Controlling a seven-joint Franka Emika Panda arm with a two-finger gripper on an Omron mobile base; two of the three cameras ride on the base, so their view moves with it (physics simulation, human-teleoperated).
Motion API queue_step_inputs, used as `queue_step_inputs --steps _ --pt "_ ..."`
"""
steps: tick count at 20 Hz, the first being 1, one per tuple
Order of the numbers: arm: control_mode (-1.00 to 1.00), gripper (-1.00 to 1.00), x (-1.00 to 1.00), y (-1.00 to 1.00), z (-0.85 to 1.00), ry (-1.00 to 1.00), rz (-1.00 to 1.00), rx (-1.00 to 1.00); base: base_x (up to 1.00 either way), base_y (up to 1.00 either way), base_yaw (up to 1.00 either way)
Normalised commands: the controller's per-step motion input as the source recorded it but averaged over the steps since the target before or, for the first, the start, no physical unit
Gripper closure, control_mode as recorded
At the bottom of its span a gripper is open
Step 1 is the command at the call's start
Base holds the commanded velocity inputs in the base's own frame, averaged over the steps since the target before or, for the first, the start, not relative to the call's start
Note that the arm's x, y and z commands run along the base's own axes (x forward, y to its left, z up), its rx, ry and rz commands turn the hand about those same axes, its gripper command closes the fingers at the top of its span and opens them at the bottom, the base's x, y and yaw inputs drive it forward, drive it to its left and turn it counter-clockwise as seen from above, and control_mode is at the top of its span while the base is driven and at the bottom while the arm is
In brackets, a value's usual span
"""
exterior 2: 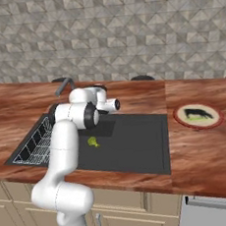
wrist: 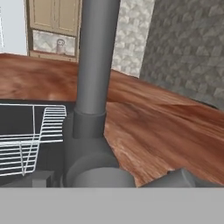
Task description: Turn on the sink faucet. Then move the broccoli from the counter to the sink. Turn off the sink. Move the vegetable from the sink to the pot next to the stove. Finally move the pot to the rear center burner.
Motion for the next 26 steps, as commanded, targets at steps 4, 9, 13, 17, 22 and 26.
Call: queue_step_inputs --steps 4,9,13,17,22,26 --pt "-1.00 -1.00 0.00 0.72 0.35 0.00 0.00 -0.05 0.00 0.00 0.00" --pt "-1.00 -1.00 0.00 0.71 0.32 0.00 0.00 -0.05 0.00 0.00 0.00" --pt "-1.00 -1.00 0.09 0.10 0.08 0.00 0.00 -0.02 0.00 0.00 0.00" --pt "-1.00 -1.00 0.13 -0.27 0.00 0.00 0.00 0.00 0.00 0.00 0.00" --pt "-1.00 -1.00 0.02 -0.36 0.00 -0.01 0.00 0.00 0.00 0.00 0.00" --pt "-1.00 -1.00 0.00 -0.36 0.00 0.00 0.00 0.00 0.00 0.00 0.00"
